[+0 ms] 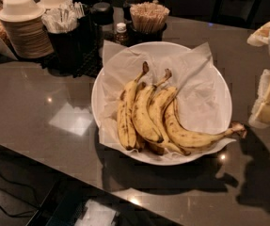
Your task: Pick banana from white bowl
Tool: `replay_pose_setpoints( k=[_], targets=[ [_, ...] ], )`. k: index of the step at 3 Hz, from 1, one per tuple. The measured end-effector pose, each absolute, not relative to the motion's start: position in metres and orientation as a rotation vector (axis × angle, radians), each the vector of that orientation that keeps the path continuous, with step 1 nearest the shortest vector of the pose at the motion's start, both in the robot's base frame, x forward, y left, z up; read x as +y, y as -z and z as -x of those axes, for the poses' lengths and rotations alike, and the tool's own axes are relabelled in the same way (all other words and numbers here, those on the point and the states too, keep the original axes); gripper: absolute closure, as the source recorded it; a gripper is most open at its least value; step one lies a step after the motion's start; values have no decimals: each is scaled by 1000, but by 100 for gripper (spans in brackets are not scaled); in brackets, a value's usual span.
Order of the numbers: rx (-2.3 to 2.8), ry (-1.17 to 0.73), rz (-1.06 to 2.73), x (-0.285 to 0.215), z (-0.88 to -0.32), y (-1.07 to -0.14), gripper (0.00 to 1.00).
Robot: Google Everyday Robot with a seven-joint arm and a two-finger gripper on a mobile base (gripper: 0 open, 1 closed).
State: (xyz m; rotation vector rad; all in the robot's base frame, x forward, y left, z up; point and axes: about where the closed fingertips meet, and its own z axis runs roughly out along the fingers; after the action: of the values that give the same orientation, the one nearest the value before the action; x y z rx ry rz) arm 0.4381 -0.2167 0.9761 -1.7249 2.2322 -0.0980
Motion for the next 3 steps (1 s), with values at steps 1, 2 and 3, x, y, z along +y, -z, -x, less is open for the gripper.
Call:
replay_pose_setpoints(
  k=[1,2,3],
  targets=[
    [2232,98,1725,-217,-438,-976,0],
    [2231,80,1722,-212,-438,-976,0],
    [2219,-62,1768,-191,-440,-964,0]
  ],
)
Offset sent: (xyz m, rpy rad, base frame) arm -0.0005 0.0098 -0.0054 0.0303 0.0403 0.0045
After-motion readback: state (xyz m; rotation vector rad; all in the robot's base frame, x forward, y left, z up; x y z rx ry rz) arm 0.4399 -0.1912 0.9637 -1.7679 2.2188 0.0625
